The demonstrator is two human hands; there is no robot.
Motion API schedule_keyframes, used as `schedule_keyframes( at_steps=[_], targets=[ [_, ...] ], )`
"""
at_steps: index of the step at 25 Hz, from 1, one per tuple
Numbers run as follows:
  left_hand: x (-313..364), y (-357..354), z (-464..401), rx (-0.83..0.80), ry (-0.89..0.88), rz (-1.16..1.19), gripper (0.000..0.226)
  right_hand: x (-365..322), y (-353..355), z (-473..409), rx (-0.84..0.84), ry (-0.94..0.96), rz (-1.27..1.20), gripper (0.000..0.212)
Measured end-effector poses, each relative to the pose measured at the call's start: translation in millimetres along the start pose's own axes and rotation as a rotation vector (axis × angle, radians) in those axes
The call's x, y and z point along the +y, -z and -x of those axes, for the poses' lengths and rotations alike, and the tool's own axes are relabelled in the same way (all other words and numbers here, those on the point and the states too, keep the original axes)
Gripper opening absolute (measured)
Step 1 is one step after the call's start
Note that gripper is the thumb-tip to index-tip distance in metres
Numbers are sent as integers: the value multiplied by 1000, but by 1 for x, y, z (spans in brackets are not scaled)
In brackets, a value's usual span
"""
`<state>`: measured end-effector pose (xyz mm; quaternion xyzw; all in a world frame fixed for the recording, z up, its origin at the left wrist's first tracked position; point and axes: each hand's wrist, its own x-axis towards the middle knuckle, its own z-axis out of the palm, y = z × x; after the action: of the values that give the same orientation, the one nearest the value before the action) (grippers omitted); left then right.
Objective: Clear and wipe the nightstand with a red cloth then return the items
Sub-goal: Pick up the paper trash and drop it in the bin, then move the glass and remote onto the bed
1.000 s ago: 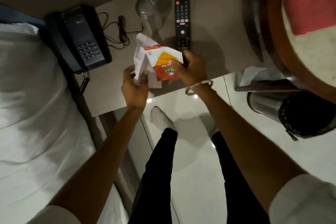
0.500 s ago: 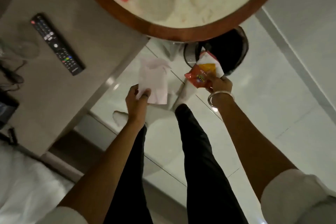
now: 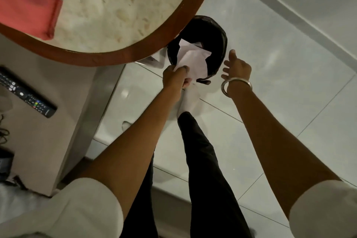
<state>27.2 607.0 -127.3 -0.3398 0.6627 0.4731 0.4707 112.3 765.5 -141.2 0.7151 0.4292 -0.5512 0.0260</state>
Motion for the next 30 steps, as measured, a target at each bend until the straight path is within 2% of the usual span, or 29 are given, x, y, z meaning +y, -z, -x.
schedule_keyframes(
  at_steps=[4,6,9,11,13,16,18,20,22,24,28,30],
  targets=[
    [22,-31,-17,-67,74,2,21,7,-3,-9,1,95,64,39],
    [23,-26,-23,-59,82,-31,29,15,-14,-2,6,130,117,44],
    [7,6,-22,25,-33,-160,46,27,-38,27,-19,197,256,30],
    [-12,45,-14,99,-137,-220,49,40,-63,54,-119,232,462,34],
    [-27,77,0,187,-214,-254,44,50,-82,78,-284,275,664,39],
    [-51,154,10,449,-392,-352,40,70,-126,129,-518,450,827,25],
    [-63,225,12,671,-478,-409,43,84,-172,172,-659,669,941,32],
    [-69,286,14,859,-552,-489,47,96,-220,205,-733,919,1057,45],
    [-74,348,16,992,-594,-558,53,111,-273,242,-746,1157,1118,53],
    [-74,404,17,1083,-615,-610,62,128,-323,277,-721,1304,1152,58],
    [-58,496,9,1206,-650,-667,75,169,-416,325,-626,1470,1199,70],
    [-45,533,-6,1234,-607,-668,79,195,-450,330,-545,1506,1247,79]
  ],
)
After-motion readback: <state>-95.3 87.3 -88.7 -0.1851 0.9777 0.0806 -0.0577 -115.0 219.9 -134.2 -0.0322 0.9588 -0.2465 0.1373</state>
